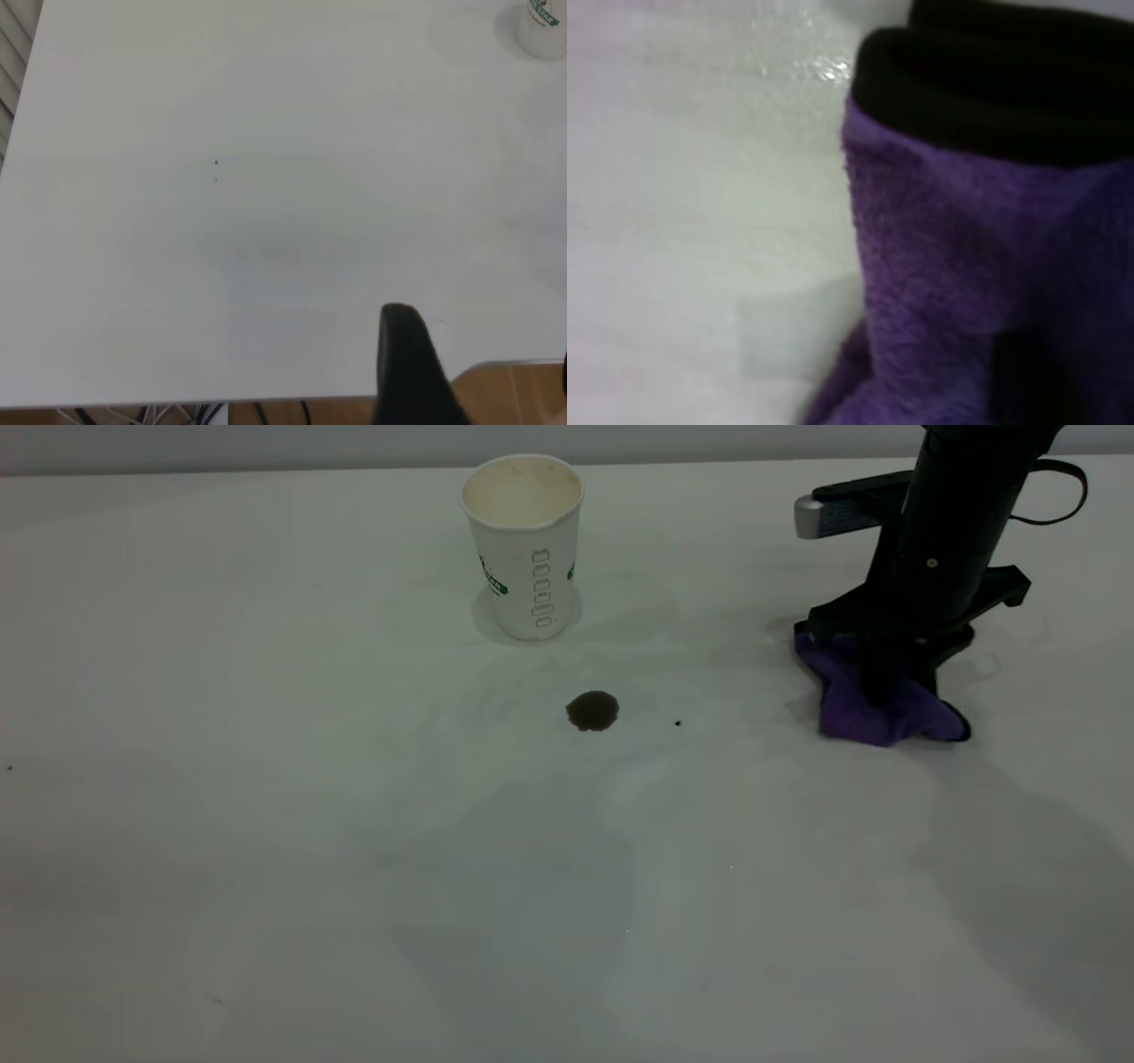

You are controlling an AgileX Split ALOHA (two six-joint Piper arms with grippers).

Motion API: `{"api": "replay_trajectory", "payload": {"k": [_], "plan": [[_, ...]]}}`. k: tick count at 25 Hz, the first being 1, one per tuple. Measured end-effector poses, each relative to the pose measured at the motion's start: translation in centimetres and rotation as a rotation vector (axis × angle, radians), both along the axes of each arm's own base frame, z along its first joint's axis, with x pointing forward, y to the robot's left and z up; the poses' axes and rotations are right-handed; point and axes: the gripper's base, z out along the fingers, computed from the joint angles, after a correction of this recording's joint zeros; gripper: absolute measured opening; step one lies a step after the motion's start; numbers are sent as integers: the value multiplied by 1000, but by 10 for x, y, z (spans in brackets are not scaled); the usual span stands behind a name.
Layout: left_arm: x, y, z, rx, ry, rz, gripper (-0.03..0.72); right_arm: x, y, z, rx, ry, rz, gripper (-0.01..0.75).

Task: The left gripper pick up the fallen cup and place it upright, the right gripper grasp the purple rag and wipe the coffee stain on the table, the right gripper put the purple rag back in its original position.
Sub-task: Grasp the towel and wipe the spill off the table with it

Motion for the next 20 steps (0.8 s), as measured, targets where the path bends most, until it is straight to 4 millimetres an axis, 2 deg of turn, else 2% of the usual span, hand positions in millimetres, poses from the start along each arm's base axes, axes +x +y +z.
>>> {"api": "replay_trajectory", "payload": {"k": [4,7,12,16,20], "plan": [[0,0,0,0,0,0,474,5,16,7,8,-12,48,57],[0,0,0,0,0,0,474,9,51,17,35,-34,100,55],[0,0,0,0,0,0,474,14,115,50,71,-79,217,55],[0,0,0,0,1,0,474,2,158,62,92,-105,279,55],[0,0,0,0,1,0,474,-12,179,61,96,-87,291,55]]}}
